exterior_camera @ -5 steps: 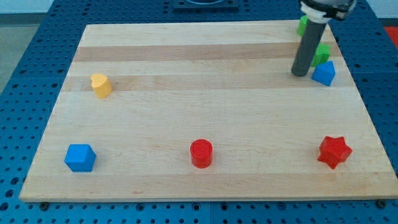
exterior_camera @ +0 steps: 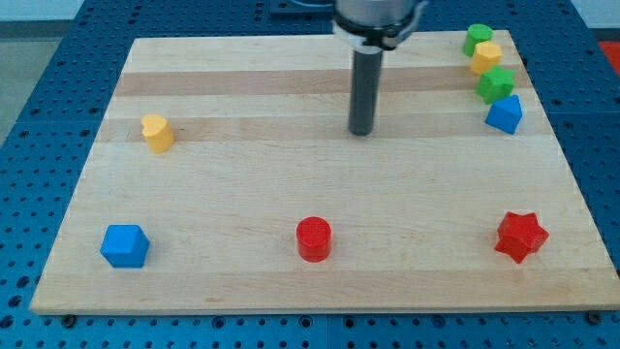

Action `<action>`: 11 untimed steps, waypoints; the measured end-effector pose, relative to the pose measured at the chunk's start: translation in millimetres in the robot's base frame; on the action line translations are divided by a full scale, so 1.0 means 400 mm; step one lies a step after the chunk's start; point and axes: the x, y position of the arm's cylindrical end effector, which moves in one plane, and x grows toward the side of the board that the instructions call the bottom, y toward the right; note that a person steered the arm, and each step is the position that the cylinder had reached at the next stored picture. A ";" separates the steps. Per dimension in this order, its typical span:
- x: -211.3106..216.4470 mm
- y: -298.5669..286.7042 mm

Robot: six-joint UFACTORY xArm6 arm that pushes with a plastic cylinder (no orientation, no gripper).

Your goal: Move yellow heart towards the red circle

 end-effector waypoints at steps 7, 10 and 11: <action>-0.055 -0.793; 0.011 -0.637; 0.033 -0.549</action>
